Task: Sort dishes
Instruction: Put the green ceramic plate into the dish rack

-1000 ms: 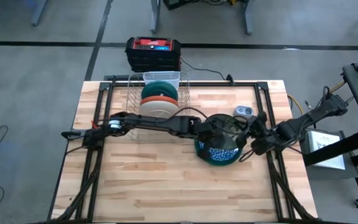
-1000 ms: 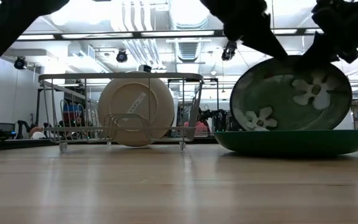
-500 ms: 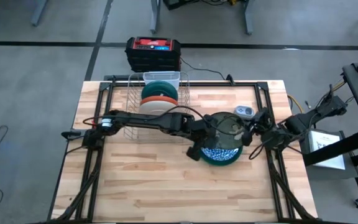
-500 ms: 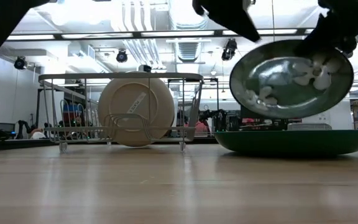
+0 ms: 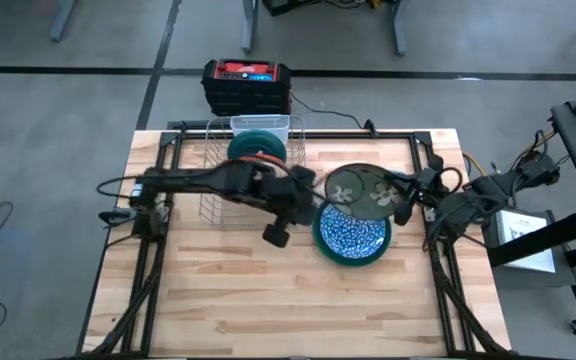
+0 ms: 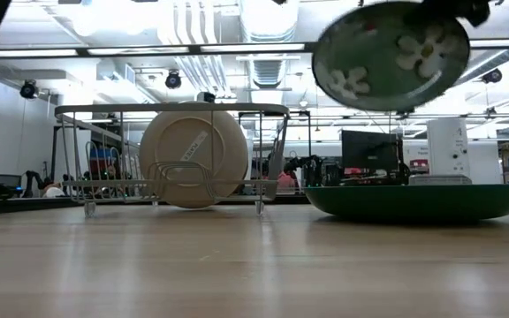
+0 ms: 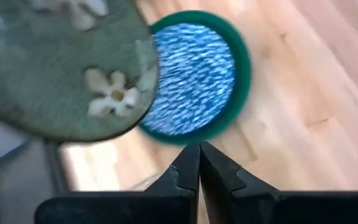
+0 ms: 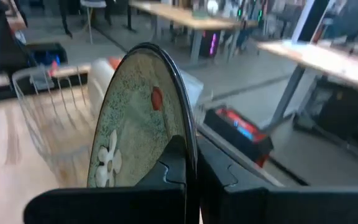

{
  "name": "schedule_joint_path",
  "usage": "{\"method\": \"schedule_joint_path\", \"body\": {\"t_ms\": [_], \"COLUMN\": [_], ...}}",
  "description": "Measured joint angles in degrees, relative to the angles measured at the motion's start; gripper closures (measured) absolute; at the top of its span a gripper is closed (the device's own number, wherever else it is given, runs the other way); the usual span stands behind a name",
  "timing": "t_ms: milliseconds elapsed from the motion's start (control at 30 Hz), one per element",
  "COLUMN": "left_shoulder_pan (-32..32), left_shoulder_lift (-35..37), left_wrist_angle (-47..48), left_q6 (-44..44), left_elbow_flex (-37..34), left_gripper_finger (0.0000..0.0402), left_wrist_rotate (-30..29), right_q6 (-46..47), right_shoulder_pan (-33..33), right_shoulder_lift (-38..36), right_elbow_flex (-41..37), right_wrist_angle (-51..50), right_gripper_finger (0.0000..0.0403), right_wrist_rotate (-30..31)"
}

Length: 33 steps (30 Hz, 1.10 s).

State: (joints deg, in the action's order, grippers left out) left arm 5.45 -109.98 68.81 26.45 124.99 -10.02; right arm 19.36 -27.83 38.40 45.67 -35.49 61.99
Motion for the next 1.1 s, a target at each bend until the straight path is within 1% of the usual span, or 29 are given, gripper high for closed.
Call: {"method": "schedule_joint_path", "body": {"t_ms": [133, 367, 533, 667, 800, 967, 1100], "left_shoulder_pan": [-0.2, -0.1, -0.1, -0.1, -0.1, -0.1, -0.1], "left_shoulder_lift": [6.2, 14.6, 17.9, 19.5, 20.3, 22.1, 24.1], "left_wrist_angle": [0.9, 0.7, 0.9, 1.5, 2.7, 3.5, 5.0], "left_q6": [-1.0, -2.7, -3.2, -3.1, -3.2, -3.2, -3.6], "left_elbow_flex": [0.0, 0.0, 0.0, 0.0, 0.0, 0.0, 0.0], "left_gripper_finger": [0.0401, 0.0401, 0.0401, 0.0401, 0.0401, 0.0401, 0.0401], "left_wrist_rotate": [-3.0, -3.1, -3.1, -3.2, -3.1, -3.1, -3.1], "right_q6": [-9.9, -27.2, -38.1, -43.1, -44.6, -43.2, -41.1], "right_shoulder_pan": [0.0, 0.2, 1.2, 4.0, 8.2, 13.9, 17.8], "right_shoulder_lift": [0.1, 2.3, 6.3, 9.9, 13.3, 17.3, 20.9], "right_elbow_flex": [0.1, 0.1, 0.1, 0.1, 0.1, 0.1, 0.7], "right_wrist_angle": [9.8, 29.1, 41.5, 50.2, 55.8, 60.5, 62.3], "right_gripper_finger": [0.0403, 0.0403, 0.0403, 0.0403, 0.0403, 0.0403, 0.0403], "right_wrist_rotate": [-0.1, 0.0, -1.0, -6.4, -13.1, -21.9, -28.1]}}
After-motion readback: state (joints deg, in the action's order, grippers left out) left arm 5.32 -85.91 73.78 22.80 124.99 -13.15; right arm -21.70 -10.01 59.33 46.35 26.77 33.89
